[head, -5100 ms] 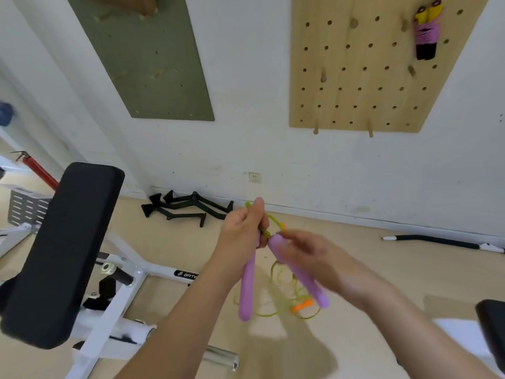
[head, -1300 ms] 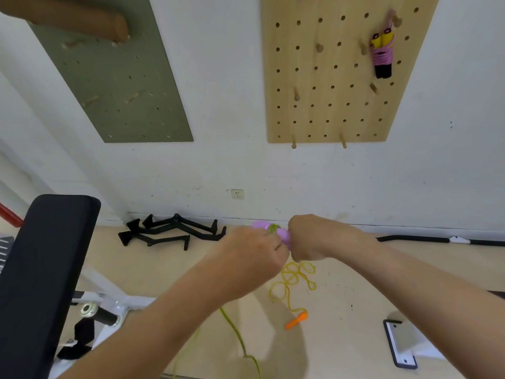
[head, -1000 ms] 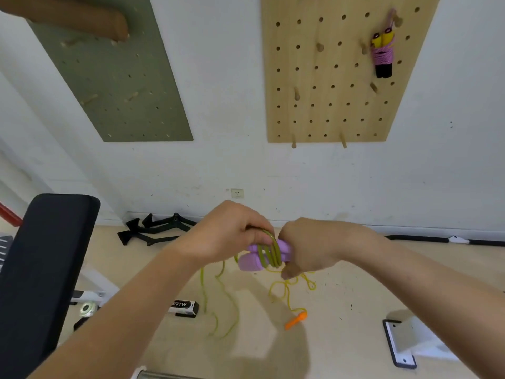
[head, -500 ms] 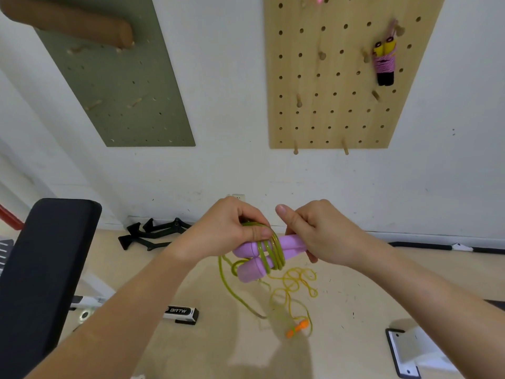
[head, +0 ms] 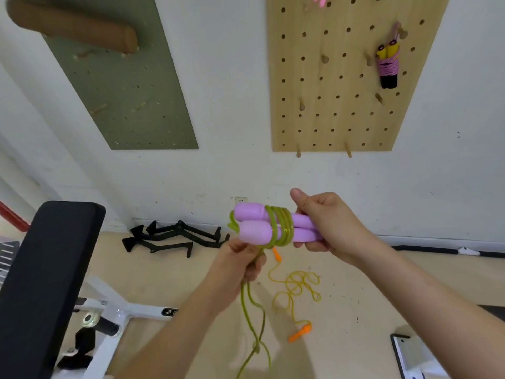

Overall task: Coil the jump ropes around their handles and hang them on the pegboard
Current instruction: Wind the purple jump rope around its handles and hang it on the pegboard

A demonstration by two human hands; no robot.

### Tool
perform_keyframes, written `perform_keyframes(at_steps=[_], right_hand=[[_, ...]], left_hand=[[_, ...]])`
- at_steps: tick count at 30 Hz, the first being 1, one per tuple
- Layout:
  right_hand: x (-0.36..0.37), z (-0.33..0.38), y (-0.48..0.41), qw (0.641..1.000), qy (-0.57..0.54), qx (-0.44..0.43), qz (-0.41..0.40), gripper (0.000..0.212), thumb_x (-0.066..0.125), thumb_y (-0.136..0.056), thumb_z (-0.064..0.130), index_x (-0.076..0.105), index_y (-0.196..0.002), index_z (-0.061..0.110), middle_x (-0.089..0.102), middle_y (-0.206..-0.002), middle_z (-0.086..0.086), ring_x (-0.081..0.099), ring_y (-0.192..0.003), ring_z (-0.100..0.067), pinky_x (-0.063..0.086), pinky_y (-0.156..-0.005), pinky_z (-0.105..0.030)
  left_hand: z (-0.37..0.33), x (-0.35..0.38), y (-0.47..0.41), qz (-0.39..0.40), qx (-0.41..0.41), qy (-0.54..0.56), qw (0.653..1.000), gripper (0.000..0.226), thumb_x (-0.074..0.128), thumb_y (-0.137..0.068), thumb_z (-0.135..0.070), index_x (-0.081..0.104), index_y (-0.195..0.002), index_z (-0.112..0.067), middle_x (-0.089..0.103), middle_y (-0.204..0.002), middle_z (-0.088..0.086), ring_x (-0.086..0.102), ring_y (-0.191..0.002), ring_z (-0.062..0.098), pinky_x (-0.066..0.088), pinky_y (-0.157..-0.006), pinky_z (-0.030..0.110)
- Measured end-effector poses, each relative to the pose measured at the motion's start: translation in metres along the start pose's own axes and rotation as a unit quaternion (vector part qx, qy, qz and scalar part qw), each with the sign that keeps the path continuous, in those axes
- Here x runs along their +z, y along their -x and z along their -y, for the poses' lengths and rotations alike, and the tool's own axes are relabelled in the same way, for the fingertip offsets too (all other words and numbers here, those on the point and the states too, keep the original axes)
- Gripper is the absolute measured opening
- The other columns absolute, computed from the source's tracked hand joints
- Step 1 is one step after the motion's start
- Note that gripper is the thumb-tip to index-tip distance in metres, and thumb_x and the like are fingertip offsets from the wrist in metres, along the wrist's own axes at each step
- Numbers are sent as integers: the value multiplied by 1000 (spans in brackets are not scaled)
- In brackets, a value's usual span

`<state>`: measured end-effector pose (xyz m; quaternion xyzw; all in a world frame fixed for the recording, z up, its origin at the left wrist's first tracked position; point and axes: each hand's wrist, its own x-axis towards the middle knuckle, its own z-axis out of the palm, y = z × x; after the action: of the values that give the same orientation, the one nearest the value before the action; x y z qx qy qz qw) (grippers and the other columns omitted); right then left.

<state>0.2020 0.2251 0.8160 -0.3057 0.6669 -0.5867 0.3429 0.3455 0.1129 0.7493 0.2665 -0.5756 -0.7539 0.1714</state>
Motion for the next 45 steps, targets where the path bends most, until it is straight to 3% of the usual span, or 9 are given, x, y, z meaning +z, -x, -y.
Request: perform_keyframes(at_steps=[7, 16, 19, 22, 26, 32, 35, 38, 45], right_hand=[[14, -21, -22, 980, -91, 52, -168, 43, 44, -98, 37, 56, -76, 2, 60, -51, -20, 36, -32, -18, 23, -38, -19], [21, -42, -33, 945, 193, -54, -258, 58, 41, -99, 33, 39, -49, 6, 55, -53, -22, 51, -55, -36, 45, -59, -43], [20, -37, -29, 921, 310, -85, -222, 54, 37, -101, 33, 36, -50, 15, 54, -57, -14, 48, -61, -33, 38, -61, -38], [23, -34, -26, 895, 395, -88, -186, 43, 34, -101, 35, 34, -63, 15, 60, -73, -18, 51, -71, -37, 30, -62, -35], [27, -32, -23, 868, 477, -65, -121, 36, 30, -101, 40, 47, -87, 11, 63, -89, -18, 59, -85, -41, 37, -64, -37], [26, -21, -13, 860, 503, -79, -35, 46, 29, -101, 44, 34, -61, 20, 46, -62, -3, 48, -64, -30, 36, -59, -33], [21, -11, -6, 885, 449, -125, 10, 49, 31, -100, 43, 44, -62, 14, 55, -61, -7, 53, -61, -30, 43, -59, -36], [17, -3, -2, 913, 384, -132, 47, 51, 35, -100, 40, 52, -63, 9, 59, -58, -10, 55, -51, -20, 47, -54, -33], [13, 4, 0, 991, 114, -40, 52, 52, 39, -101, 37, 48, -60, 7, 41, -37, -7, 37, -29, -18, 28, -34, -17]], left_hand=[[33, 25, 24, -60, 157, -309, 936, 22, 39, -95, -33, 60, -103, -31, 53, -52, -7, 46, -49, 4, 36, -54, 16], [10, 38, 40, -25, 0, -281, 959, 10, 48, -95, -27, 46, -101, -20, 59, -53, 0, 45, -43, 11, 38, -52, 25], [4, 34, 48, -63, 78, -598, 795, 28, 46, -93, -40, 38, -117, -27, 66, -77, 0, 63, -76, 20, 45, -67, 33], [-4, 31, 50, -88, 179, -779, 595, 48, 76, -69, -38, 55, -110, -24, 57, -49, 0, 56, -42, 22, 25, -42, 24], [-14, 17, 40, -44, 311, -796, 517, 37, 89, -44, -24, 66, -73, -26, 43, -40, -2, 44, -31, 17, 20, -37, 19], [-58, 3, 14, 10, 363, -746, 558, 6, 71, -71, -27, 68, -68, -24, 59, -65, -6, 57, -57, 18, 46, -44, 24], [-75, 0, 3, 56, 238, -668, 703, 12, 63, -86, -32, 73, -86, -26, 70, -85, -9, 60, -84, 12, 48, -78, 34], [-78, -5, -3, 96, 135, -483, 860, 10, 69, -84, -19, 75, -80, -25, 74, -80, -10, 67, -81, 3, 52, -86, 29], [-56, -7, -9, 138, 2, -175, 975, 37, 57, -88, -4, 72, -56, -15, 65, -54, -6, 58, -49, 2, 48, -53, 15]])
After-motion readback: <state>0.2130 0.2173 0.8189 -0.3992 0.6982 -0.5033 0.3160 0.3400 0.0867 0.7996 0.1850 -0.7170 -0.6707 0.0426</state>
